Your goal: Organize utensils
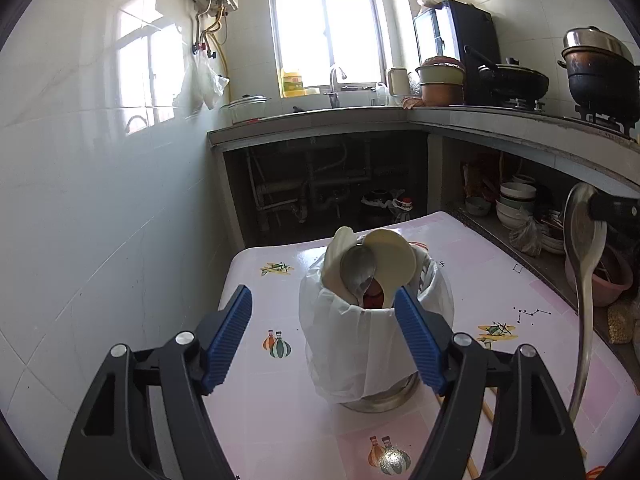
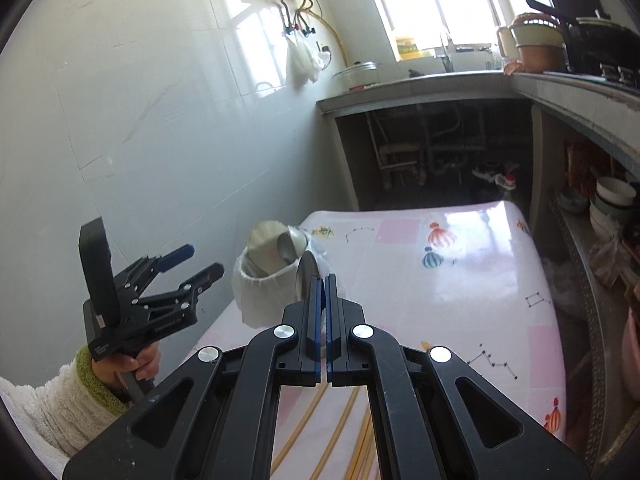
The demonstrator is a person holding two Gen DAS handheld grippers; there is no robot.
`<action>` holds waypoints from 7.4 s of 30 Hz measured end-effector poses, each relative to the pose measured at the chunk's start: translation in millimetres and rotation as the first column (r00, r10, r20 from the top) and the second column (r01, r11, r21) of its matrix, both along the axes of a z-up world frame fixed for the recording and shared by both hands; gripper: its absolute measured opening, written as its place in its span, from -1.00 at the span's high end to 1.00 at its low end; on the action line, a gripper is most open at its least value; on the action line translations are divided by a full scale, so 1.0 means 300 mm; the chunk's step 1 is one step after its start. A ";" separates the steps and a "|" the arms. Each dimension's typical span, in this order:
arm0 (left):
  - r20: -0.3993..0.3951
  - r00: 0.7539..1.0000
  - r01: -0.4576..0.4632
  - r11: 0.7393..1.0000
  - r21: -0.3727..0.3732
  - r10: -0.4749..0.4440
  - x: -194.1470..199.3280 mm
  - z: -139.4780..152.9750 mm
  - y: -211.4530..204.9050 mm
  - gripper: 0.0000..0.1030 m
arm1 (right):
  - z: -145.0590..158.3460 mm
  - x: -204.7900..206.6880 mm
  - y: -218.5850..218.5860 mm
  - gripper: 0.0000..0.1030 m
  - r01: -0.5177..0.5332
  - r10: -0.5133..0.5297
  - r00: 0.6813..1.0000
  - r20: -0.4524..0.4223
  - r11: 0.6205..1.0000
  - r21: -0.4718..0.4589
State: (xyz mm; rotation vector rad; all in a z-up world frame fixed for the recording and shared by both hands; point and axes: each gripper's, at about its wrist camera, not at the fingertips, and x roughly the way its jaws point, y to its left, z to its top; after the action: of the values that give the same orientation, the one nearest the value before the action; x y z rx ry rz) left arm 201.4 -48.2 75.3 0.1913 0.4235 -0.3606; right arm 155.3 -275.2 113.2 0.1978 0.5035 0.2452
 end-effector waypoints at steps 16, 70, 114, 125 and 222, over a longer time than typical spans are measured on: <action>-0.130 0.987 -0.116 0.985 -0.131 0.099 -0.122 -0.095 0.181 -0.60 | 0.203 0.261 0.062 1.00 0.083 -0.063 0.977 0.203 0.992 -0.093; -0.160 0.983 -0.109 0.983 -0.145 0.085 -0.148 -0.138 0.203 -0.64 | -0.088 0.117 0.138 0.38 -0.088 0.087 0.996 -0.015 0.962 -0.260; -0.448 0.887 0.185 0.975 0.124 -0.112 -0.190 -0.519 -0.293 0.84 | -0.654 -0.022 -0.008 0.91 0.024 -0.079 0.882 -0.464 0.992 -0.124; -0.518 0.854 0.111 0.989 0.103 -0.042 -0.216 -0.505 -0.217 0.89 | -0.657 -0.078 -0.068 0.93 0.094 -0.083 0.848 -0.524 0.996 -0.006; -0.316 0.948 -0.042 0.974 -0.223 -0.031 -0.206 -0.042 0.119 0.89 | -0.631 0.003 0.007 0.93 0.053 -0.203 0.831 -0.518 0.956 -0.290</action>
State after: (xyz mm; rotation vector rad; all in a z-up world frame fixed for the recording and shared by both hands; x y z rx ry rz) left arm 139.6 -12.4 62.6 -0.0942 0.6970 -0.4334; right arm 156.2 -273.1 -76.1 0.0344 1.0819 -0.0225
